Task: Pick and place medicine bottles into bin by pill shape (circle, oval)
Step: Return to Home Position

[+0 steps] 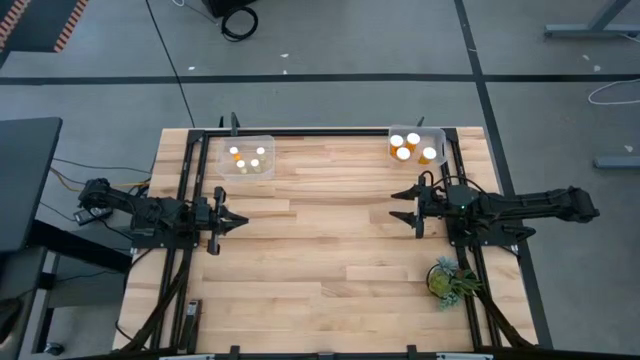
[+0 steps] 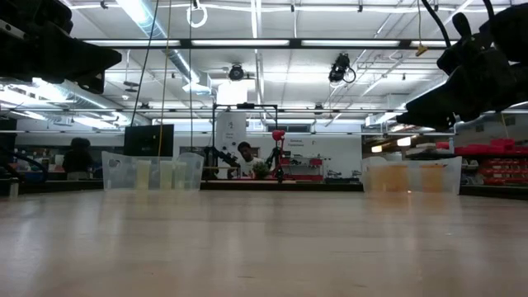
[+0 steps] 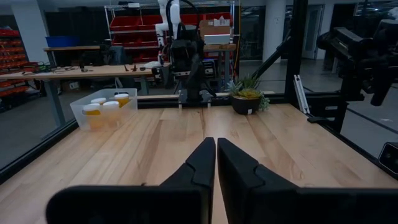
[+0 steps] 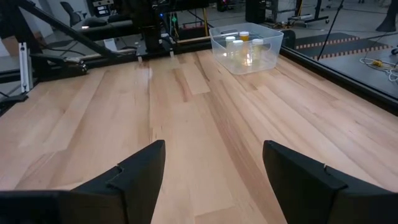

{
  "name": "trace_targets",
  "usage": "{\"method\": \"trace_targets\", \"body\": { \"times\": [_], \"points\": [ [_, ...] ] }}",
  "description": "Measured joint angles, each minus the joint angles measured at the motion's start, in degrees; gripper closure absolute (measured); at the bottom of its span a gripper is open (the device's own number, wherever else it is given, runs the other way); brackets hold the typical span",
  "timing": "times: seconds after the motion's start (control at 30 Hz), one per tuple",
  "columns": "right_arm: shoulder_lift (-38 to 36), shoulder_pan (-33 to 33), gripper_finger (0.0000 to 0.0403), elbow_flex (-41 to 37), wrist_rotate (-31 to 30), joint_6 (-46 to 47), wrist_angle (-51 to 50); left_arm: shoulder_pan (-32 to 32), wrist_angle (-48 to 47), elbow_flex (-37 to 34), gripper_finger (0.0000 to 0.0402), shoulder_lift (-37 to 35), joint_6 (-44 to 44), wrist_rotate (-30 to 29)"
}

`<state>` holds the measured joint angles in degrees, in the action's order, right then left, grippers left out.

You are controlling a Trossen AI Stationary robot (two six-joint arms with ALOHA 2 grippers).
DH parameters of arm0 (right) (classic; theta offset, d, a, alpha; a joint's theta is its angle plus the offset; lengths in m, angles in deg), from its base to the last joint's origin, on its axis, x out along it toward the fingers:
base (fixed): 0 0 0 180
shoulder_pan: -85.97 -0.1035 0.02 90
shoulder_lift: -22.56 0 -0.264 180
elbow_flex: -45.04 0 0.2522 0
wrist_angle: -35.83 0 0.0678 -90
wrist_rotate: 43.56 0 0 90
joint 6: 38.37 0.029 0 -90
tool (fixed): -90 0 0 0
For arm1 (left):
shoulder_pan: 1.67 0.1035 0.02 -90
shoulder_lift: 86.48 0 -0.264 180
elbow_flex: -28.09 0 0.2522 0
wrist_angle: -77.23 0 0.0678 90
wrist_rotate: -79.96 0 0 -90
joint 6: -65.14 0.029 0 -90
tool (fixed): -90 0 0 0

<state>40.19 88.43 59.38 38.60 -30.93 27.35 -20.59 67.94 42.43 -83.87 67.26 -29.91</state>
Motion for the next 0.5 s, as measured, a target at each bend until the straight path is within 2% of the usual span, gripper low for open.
{"method": "trace_targets", "body": {
  "times": [0.5],
  "points": [
    [0.01, 0.01, 0.0127, 0.0, 0.0, 0.0, 0.0, -0.01, 0.02, -0.01, 0.037, 0.0, 0.0, 0.0]
  ]
}}
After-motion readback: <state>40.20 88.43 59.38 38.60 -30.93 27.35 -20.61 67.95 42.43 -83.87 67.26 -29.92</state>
